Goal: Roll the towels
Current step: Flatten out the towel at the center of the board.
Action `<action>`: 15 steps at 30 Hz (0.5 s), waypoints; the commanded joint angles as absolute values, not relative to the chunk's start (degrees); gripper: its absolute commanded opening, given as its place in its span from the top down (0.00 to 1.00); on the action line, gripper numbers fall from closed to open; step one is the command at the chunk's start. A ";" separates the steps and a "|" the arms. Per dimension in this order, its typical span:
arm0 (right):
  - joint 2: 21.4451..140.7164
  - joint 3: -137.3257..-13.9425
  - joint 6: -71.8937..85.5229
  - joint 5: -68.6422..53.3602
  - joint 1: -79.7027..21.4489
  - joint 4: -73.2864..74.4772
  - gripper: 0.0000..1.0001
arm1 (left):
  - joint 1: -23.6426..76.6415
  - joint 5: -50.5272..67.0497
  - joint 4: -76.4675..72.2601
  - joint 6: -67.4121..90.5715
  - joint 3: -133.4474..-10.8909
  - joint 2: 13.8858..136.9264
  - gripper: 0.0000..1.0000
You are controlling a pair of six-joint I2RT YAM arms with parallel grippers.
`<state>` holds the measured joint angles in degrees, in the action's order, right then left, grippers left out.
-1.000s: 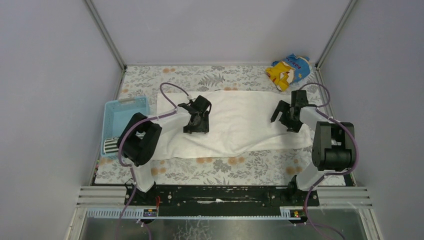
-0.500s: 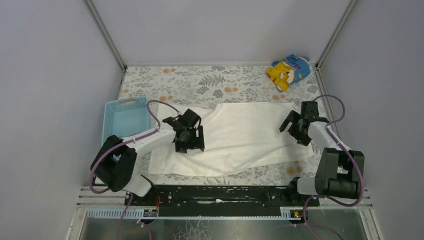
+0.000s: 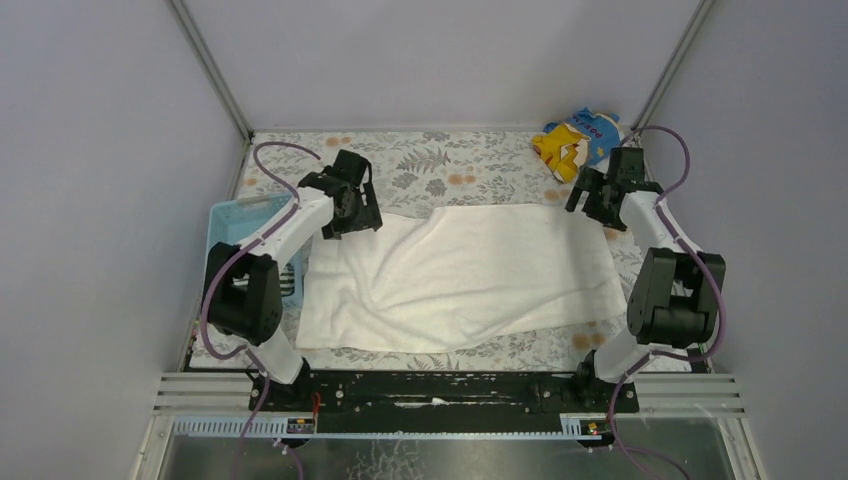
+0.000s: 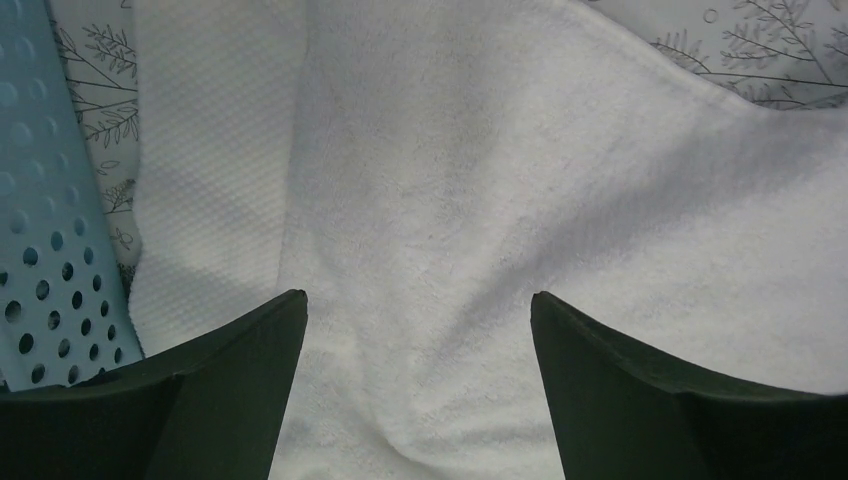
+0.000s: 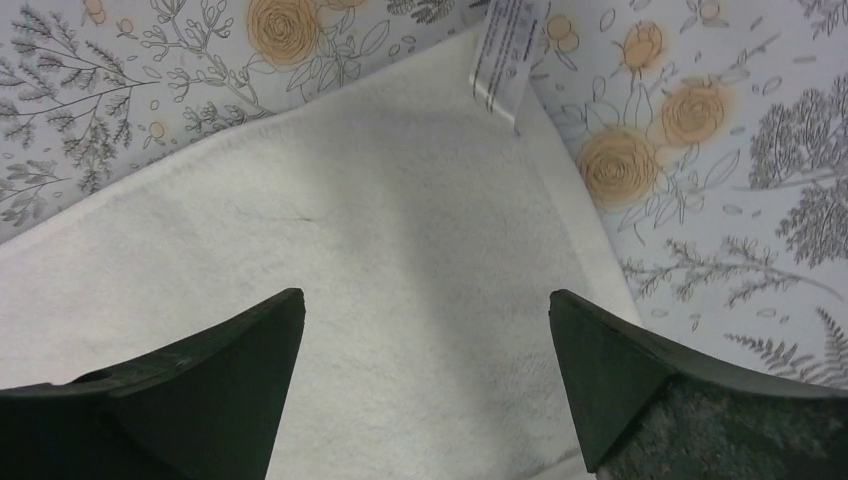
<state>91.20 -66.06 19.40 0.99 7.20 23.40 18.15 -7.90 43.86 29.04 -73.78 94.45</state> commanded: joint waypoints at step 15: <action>112.15 -76.25 20.54 -9.04 10.33 22.80 0.05 | 13.44 -3.54 45.74 25.51 -80.16 113.29 0.19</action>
<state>113.10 -78.28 16.40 -8.08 7.92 22.48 15.55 -5.28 45.28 26.22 -80.55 112.71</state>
